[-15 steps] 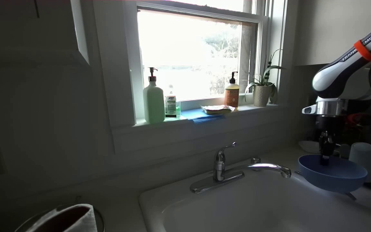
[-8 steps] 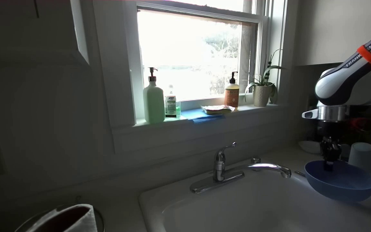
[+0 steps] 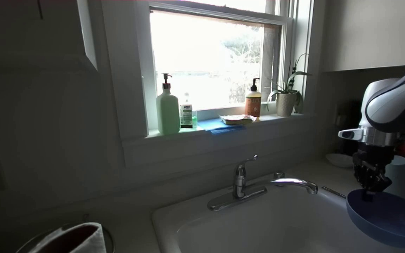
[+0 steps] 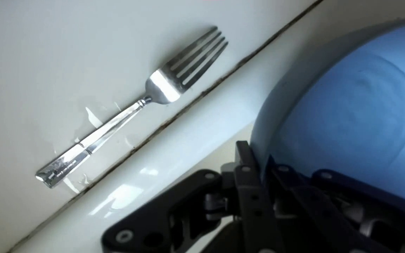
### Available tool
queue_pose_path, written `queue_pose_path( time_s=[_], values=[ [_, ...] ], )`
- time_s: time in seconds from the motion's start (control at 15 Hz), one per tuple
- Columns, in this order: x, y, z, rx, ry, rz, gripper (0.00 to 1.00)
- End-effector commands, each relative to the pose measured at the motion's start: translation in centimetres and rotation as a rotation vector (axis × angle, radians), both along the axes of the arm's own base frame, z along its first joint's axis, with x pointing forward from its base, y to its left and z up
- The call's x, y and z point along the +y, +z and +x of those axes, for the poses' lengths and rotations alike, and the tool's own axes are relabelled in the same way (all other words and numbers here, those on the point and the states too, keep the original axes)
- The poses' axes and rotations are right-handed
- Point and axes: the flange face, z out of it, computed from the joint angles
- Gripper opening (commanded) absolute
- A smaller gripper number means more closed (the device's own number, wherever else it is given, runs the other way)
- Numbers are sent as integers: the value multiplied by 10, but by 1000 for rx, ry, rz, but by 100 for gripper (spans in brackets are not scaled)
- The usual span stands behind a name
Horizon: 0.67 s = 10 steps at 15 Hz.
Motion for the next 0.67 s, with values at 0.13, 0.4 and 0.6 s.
queue_pose_path(
  time_s=[0.13,0.4,0.6],
  values=[
    [40,7,-30,-149,33,-30,1],
    [63,9,-33,-254,16,-49,1],
    [63,15,-15,-321,7,-77,1]
  ],
)
